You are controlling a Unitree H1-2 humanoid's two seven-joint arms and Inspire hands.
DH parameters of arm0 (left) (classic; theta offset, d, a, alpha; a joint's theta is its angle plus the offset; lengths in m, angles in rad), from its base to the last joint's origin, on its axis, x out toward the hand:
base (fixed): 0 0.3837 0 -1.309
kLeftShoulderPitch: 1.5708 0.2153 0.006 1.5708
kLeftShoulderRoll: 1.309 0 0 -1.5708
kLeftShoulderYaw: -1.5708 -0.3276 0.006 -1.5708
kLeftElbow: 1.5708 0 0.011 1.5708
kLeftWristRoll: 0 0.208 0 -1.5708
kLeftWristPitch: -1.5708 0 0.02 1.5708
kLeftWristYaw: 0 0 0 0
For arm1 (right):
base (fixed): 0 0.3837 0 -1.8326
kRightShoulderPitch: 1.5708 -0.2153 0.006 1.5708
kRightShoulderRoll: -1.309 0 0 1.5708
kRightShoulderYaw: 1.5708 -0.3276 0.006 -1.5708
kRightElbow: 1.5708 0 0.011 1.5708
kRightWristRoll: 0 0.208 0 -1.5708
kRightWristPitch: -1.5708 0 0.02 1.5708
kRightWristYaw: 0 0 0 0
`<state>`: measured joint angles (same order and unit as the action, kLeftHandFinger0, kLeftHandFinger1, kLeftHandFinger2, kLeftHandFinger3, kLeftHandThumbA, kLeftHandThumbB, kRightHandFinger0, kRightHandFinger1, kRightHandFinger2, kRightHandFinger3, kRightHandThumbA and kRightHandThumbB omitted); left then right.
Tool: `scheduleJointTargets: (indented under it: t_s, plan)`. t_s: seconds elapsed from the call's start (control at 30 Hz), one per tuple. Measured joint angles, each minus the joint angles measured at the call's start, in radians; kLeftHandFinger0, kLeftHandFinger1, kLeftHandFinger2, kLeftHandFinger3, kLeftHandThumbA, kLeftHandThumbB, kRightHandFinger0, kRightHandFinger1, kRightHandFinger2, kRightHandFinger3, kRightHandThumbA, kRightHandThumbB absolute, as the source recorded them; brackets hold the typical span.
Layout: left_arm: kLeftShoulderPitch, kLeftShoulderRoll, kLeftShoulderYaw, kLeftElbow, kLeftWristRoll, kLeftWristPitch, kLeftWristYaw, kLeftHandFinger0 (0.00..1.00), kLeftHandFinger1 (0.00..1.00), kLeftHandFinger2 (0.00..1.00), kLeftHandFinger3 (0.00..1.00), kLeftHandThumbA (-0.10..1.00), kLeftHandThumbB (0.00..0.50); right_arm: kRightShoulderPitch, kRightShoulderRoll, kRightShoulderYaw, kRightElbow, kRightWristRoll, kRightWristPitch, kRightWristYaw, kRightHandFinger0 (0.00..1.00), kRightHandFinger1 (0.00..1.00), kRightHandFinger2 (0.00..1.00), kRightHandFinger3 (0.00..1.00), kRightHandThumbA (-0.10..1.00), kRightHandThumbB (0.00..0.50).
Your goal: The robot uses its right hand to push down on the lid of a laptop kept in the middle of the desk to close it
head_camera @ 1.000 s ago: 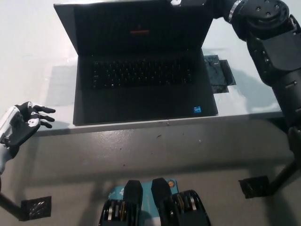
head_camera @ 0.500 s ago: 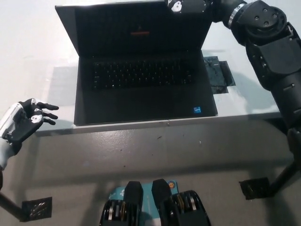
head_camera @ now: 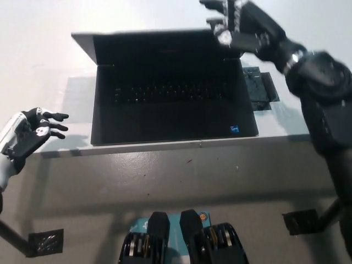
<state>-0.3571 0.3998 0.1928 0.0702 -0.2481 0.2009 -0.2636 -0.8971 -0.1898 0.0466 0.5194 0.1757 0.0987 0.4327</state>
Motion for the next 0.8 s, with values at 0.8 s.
scheduleJointTargets:
  t_s: [0.8]
  plan:
    - [-0.014, 0.011, 0.0, 0.032, 0.0, -0.03, -0.006, 0.5, 0.51, 0.59, 0.53, -0.1, 0.164, 0.377, 0.076, -0.072, -0.154, 0.099, 0.132, -0.007, 1.0, 1.0, 0.93, 1.0, 0.29, 0.24]
